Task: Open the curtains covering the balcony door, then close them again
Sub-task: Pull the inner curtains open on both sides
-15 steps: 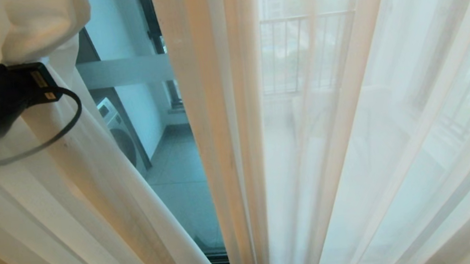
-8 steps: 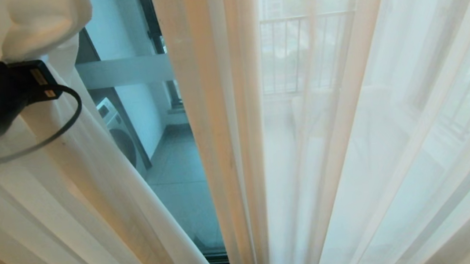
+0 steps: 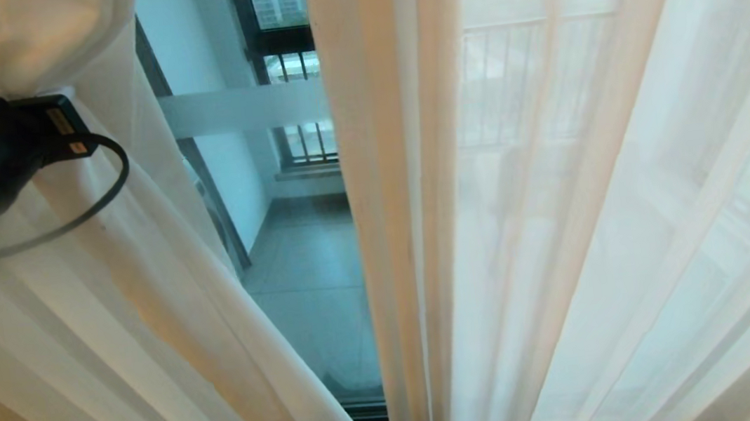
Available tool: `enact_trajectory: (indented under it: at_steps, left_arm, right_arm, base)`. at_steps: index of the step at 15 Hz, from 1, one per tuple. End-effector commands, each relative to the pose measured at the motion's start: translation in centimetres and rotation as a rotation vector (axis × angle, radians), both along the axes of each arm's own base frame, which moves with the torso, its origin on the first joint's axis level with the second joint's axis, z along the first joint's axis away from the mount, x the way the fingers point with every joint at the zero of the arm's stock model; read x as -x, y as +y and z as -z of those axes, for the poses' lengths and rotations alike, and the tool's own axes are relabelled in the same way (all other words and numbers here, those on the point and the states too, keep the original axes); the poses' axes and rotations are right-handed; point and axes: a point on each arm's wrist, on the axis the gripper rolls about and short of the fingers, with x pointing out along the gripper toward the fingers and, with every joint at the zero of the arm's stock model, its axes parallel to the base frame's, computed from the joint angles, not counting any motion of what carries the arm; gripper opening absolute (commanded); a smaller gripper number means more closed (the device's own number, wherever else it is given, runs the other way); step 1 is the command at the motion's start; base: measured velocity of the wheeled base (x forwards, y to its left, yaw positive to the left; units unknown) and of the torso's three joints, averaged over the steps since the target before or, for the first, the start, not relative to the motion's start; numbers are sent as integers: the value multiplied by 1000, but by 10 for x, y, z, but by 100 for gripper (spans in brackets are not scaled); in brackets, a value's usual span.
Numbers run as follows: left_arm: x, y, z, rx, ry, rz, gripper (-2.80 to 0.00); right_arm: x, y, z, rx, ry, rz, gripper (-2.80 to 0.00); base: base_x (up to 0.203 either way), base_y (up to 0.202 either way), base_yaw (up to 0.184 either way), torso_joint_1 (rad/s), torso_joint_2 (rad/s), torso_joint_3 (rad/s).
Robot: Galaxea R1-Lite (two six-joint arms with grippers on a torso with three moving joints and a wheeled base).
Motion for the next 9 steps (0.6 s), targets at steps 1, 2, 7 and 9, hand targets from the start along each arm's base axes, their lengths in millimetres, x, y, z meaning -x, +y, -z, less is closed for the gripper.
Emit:
enact_trajectory:
  at_steps: [1, 2, 7, 9]
  left_arm:
    - [-1, 0, 0, 0, -2, 0, -280]
    - [-1, 0, 0, 0, -3, 0, -280]
    - [-1, 0, 0, 0, -2, 0, -280]
    - [-1, 0, 0, 0, -1, 0, -280]
  right_arm:
    - [0, 0, 0, 1, -1, -1, -280]
    - [0, 0, 0, 1, -1, -1, -280]
    - [0, 0, 0, 1, -1, 0, -280]
    - [0, 0, 0, 1, -1, -1, -280]
  base:
    - [0, 186, 1, 6, -2, 3]
    - [0, 187, 0, 5, 7, -1]
    - [0, 185, 1, 3, 2, 4]
    - [0, 182, 3, 3, 2, 2]
